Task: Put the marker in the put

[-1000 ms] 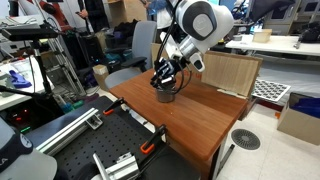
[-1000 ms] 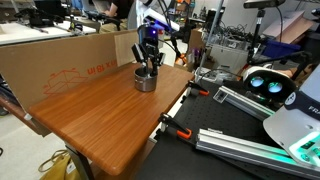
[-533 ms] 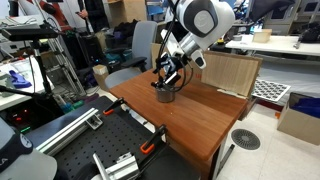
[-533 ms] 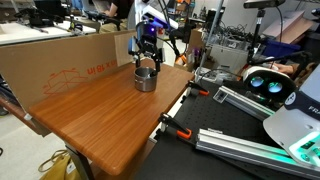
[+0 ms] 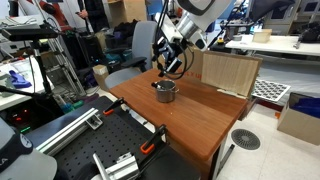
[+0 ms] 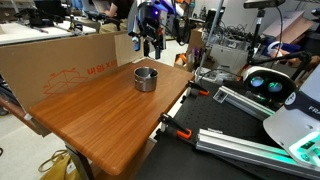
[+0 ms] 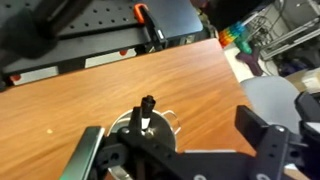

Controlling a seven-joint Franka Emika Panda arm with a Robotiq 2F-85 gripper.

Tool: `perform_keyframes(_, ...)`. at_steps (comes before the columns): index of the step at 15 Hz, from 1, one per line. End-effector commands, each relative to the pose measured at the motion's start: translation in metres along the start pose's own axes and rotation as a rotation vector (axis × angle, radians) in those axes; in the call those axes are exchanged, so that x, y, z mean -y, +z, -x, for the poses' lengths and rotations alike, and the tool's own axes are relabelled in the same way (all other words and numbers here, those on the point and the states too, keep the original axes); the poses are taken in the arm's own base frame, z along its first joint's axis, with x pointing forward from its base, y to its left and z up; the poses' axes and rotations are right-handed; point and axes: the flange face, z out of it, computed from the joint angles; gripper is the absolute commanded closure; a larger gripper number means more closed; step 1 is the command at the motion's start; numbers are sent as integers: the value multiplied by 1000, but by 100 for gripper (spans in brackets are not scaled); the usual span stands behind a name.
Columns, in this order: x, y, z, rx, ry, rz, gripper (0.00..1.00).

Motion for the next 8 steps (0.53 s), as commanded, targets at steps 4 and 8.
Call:
perform_keyframes(4,19,-22,76,-260,-52,67,0)
perform_keyframes(8,21,-24,75,-231,-58,45,0)
